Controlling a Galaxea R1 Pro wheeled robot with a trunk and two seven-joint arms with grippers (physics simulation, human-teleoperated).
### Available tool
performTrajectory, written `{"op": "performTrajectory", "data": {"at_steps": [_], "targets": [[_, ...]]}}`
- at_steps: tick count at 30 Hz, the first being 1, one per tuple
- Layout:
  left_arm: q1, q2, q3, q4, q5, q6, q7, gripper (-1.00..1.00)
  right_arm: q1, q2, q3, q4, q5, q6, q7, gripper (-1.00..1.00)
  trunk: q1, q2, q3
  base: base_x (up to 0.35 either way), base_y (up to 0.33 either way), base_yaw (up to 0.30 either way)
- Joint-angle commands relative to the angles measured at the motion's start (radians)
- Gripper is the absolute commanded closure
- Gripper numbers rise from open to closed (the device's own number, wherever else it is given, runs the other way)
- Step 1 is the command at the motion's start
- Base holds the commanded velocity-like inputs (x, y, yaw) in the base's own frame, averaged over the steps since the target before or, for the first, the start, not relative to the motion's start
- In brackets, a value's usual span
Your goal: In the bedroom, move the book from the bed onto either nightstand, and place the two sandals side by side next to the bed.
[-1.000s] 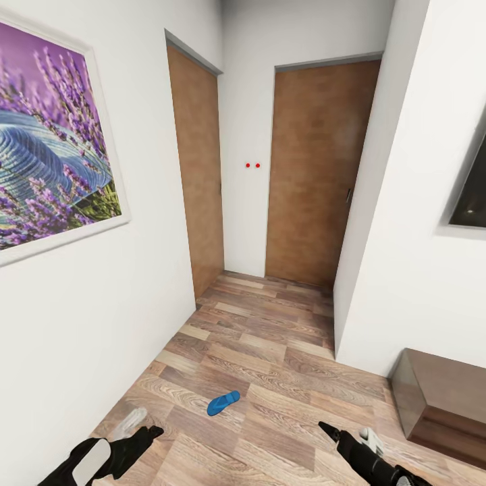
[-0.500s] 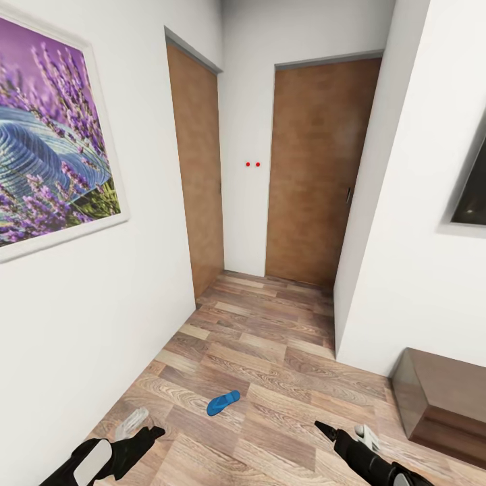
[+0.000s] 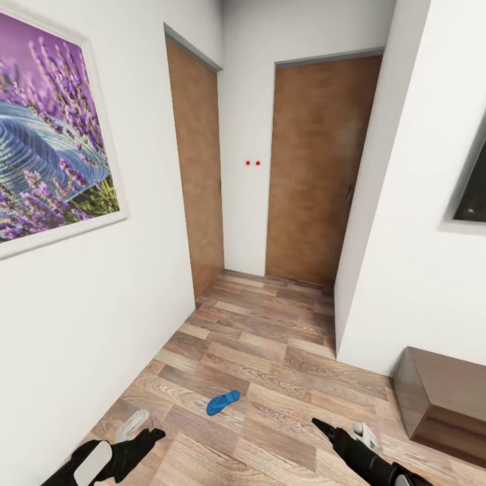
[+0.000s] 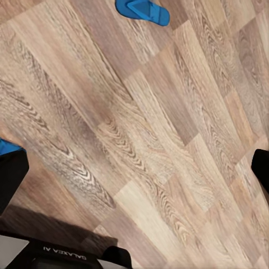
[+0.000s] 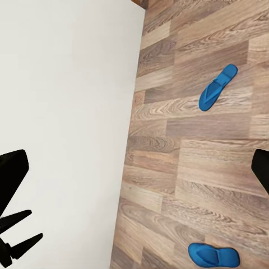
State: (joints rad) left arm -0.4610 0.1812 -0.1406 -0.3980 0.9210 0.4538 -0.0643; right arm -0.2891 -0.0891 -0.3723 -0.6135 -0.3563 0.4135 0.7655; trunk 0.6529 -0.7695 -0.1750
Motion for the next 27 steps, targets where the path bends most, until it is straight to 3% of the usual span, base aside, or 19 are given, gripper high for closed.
{"op": "performTrajectory", "data": {"at_steps": [1,13,18,21,23,27], "targets": [[-0.001,0.000,-0.004,0.002,0.001,0.003,-0.002,-1.00,-0.001,0.000,-0.003,0.000,-0.007,0.008,0.002,-1.00,0.004,-0.009,-0.005,0.000,0.000,0.000],[-0.001,-0.018,-0.021,0.013,-0.010,0.007,0.007,-1.00,-0.001,-0.002,-0.006,-0.006,-0.006,0.010,0.006,-1.00,0.050,-0.093,-0.042,0.000,0.000,0.000],[-0.002,0.006,-0.044,0.013,-0.011,0.015,0.005,-1.00,-0.001,-0.003,-0.006,-0.005,-0.008,0.013,0.008,-1.00,0.069,-0.128,-0.058,0.000,0.000,0.000],[-0.004,0.032,-0.057,0.003,-0.024,0.057,0.003,-1.00,-0.001,-0.003,-0.006,-0.005,-0.008,0.014,0.026,-1.00,0.081,-0.149,-0.067,0.000,0.000,0.000],[-0.015,0.053,-0.080,-0.023,-0.080,0.139,0.002,-1.00,-0.001,-0.003,-0.005,-0.005,-0.008,0.014,0.081,-1.00,0.088,-0.163,-0.074,0.000,0.000,0.000],[-0.031,0.062,-0.107,-0.052,-0.183,0.210,0.000,-1.00,0.000,-0.003,-0.005,-0.005,-0.007,0.013,0.145,-1.00,0.104,-0.191,-0.086,0.000,0.000,0.000]]}}
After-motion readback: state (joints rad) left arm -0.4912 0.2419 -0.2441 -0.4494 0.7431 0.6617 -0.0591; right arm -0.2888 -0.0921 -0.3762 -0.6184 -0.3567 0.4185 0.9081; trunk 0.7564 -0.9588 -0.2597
